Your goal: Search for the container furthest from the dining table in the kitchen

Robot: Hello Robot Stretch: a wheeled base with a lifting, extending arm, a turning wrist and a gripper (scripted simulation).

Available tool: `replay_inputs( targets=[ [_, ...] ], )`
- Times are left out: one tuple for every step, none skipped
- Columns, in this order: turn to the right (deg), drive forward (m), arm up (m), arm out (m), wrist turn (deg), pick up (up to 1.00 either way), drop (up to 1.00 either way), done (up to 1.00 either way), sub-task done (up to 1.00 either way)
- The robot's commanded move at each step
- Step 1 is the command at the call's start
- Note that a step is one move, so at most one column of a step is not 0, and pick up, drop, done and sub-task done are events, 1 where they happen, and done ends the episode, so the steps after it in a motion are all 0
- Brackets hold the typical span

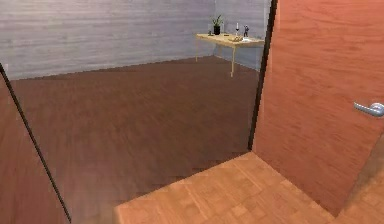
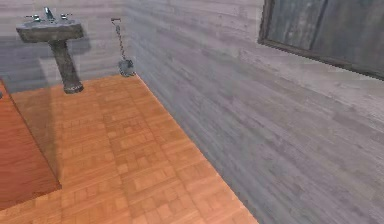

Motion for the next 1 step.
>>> replay_inputs(
  targets=[
    [39.0,0.0,0.0,0.0,0.0,0.0,0.0,0.0,0.0]
  ],
)
